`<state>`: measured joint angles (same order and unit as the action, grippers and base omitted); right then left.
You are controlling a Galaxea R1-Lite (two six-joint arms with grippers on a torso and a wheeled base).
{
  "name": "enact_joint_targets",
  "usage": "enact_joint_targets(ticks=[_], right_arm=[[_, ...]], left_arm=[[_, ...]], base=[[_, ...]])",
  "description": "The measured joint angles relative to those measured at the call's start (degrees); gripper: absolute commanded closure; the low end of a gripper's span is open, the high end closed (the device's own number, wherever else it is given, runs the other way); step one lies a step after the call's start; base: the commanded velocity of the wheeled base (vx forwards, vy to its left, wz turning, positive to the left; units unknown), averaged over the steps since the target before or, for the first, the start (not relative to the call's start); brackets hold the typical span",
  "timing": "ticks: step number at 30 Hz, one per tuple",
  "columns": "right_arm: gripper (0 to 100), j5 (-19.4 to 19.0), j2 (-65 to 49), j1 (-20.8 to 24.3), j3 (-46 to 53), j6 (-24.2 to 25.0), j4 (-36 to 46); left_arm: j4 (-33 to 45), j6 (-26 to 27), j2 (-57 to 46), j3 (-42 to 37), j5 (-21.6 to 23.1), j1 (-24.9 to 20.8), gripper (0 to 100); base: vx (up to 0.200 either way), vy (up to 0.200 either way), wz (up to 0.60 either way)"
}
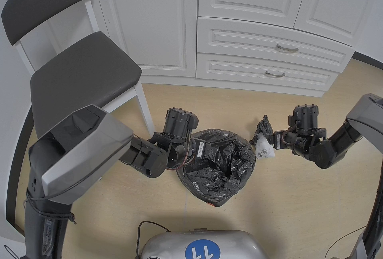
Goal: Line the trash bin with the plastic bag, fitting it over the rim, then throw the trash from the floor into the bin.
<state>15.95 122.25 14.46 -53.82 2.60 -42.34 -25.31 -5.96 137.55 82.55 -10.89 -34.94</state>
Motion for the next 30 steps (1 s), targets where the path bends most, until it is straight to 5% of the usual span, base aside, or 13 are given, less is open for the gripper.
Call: enact_joint_targets(ticks=[9,14,21,30], right_arm=[[0,-0.71,-16.10,1.48,13.17,-8.91,-0.30],[0,-3.66,-21.33,0.32,14.41,-9.95,6.99],[0,-10.45,-24.26,-1.65,3.58,-6.64,29.26],[0,-15.17,-19.63,-4.84,-18.58,-4.27,42.89]], left_arm=[[-5.16,-0.74,-11.00,-14.59,-1.62,-1.37,0],[-8.05,-1.94,-18.25,-23.08,-3.89,-3.04,0],[-10.61,-2.68,-26.82,-30.88,-8.62,-5.11,0],[-12.70,-3.67,-42.70,-45.30,-11.72,-6.31,0]], base=[[0.000,0.000,0.00],[0.000,0.000,0.00],[0.000,0.000,0.00],[0.000,0.000,0.00]])
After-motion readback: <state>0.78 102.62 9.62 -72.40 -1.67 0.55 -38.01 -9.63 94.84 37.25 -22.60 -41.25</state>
